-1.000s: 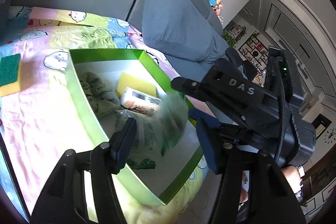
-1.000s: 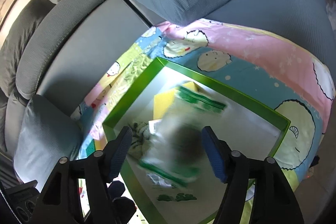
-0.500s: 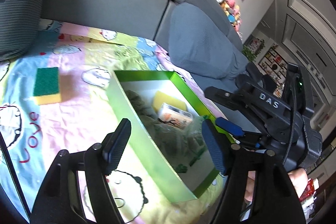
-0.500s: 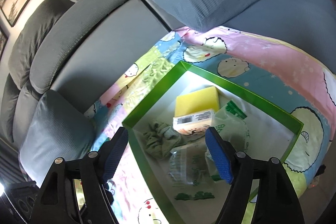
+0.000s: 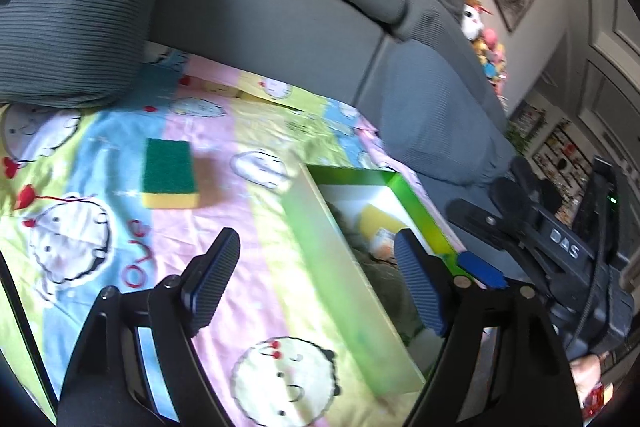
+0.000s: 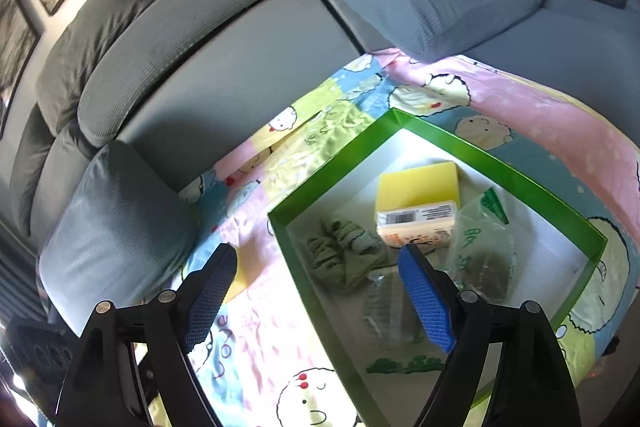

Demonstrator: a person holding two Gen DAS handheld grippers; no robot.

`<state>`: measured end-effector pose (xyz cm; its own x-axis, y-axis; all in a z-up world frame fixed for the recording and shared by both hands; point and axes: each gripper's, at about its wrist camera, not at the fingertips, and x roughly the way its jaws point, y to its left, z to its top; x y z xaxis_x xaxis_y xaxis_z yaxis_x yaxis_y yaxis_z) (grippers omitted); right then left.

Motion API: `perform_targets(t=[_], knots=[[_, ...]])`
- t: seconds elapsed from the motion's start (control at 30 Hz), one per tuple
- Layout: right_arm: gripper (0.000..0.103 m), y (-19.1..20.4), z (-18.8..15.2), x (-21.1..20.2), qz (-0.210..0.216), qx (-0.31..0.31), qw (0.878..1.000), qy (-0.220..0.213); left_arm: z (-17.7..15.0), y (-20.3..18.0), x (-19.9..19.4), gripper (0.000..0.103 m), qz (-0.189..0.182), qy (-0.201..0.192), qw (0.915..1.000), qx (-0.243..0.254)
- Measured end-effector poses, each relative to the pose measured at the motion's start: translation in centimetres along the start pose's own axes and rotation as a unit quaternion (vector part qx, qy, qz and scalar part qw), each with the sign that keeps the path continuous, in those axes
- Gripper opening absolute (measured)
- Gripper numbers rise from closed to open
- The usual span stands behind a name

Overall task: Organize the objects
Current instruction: 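Lower the snack bag into the box and open the right gripper, then move the right gripper from the box to the green-and-yellow scouring sponge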

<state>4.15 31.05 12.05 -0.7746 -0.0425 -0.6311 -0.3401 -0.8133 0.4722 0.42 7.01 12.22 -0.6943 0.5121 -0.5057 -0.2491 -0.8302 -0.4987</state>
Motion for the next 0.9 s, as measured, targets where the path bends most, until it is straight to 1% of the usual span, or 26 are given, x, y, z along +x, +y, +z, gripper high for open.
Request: perform_targets(t=[0.2,0.33,0.4,0.47,0.5,0.53,0.67,0.9], knots=[[0.084,1.4,-0.6,0.5,-0.002,-0.027,1.0,0.008,0.3,2.5,-0.7,0.088,0.058,-0.015,0.998,-0.022],[0.084,2.2,-0.8,1.0,-0.004,-0.041,0.999,0.017,0.3,3.8,-1.1,0.088,0.129,-0.023,0.9913,-0.018],[0.085,2.6,-1.0,1.1,-0.005,-0.05,0.999,0.019,0.3,4.4,-1.3,0.088,0.155,-0.025,0.9875,-0.016],[0.093,3.1,-1.3,1.3,-0.004,-0.057,0.998,0.019,0.3,5.1,-1.2,0.09,0.183,-0.021,0.9828,-0.015],[0.098,3.3,-1.4,1.3,-0.002,-0.06,0.998,0.018,0.3,5.5,-1.2,0.095,0.195,-0.017,0.9804,-0.016],[0.098,3.5,-1.4,1.4,-0.001,-0.064,0.998,0.019,0.2,5.7,-1.1,0.097,0.202,-0.015,0.9791,-0.016],[0.098,4.3,-1.9,2.1,0.005,-0.077,0.996,0.033,0.0,6.6,-1.2,0.097,0.22,-0.006,0.9753,-0.015],[0.098,5.7,-2.7,3.4,0.003,-0.094,0.994,0.049,0.2,8.2,-1.7,0.097,0.228,-0.002,0.9724,-0.047]])
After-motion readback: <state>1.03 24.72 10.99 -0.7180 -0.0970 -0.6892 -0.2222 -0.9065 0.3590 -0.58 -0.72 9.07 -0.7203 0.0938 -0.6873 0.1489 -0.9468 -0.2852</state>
